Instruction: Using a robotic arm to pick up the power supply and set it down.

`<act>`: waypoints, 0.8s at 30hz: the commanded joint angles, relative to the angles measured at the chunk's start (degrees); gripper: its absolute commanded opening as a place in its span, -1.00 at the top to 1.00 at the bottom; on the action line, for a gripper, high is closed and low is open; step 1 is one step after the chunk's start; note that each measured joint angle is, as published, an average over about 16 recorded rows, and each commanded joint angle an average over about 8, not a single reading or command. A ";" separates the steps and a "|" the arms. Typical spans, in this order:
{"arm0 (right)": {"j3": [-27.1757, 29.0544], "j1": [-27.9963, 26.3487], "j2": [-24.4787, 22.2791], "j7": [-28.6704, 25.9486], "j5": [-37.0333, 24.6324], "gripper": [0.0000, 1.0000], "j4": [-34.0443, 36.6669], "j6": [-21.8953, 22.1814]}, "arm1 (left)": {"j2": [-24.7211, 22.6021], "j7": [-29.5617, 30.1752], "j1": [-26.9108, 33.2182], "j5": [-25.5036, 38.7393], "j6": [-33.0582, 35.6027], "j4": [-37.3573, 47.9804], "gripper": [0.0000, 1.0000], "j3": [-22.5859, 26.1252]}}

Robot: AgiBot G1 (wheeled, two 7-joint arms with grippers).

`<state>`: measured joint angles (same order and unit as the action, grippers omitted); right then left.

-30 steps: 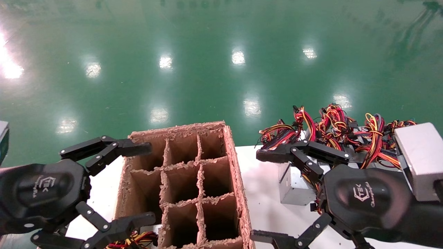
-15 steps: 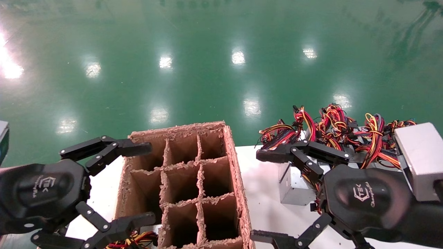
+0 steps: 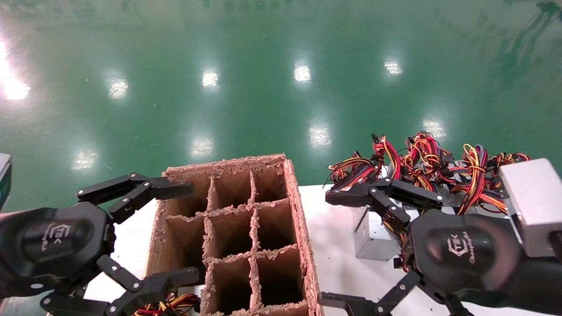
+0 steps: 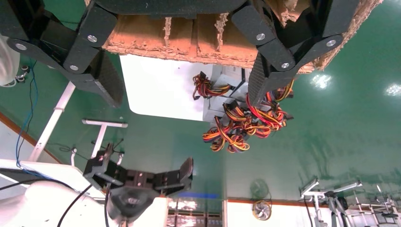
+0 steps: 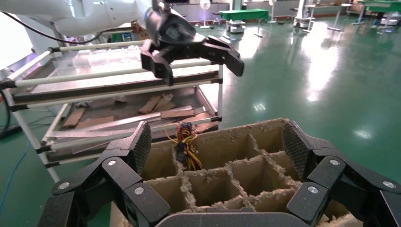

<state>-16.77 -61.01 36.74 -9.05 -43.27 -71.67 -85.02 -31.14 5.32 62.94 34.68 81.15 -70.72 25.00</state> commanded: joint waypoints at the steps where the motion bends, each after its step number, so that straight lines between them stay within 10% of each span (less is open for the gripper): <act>1: 0.01 0.46 0.21 0.63 -0.14 -1.00 0.51 0.18 | 0.00 0.00 0.00 0.00 0.00 0.00 1.00 0.00; 24: -13.96 -11.64 27.63 8.01 -15.83 -1.00 22.43 -0.77 | 0.00 0.00 0.00 0.00 0.00 0.00 1.00 0.00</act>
<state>-30.69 -72.43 64.24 -1.00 -59.14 -49.31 -85.63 -31.14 5.32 62.94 34.68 81.15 -70.72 25.00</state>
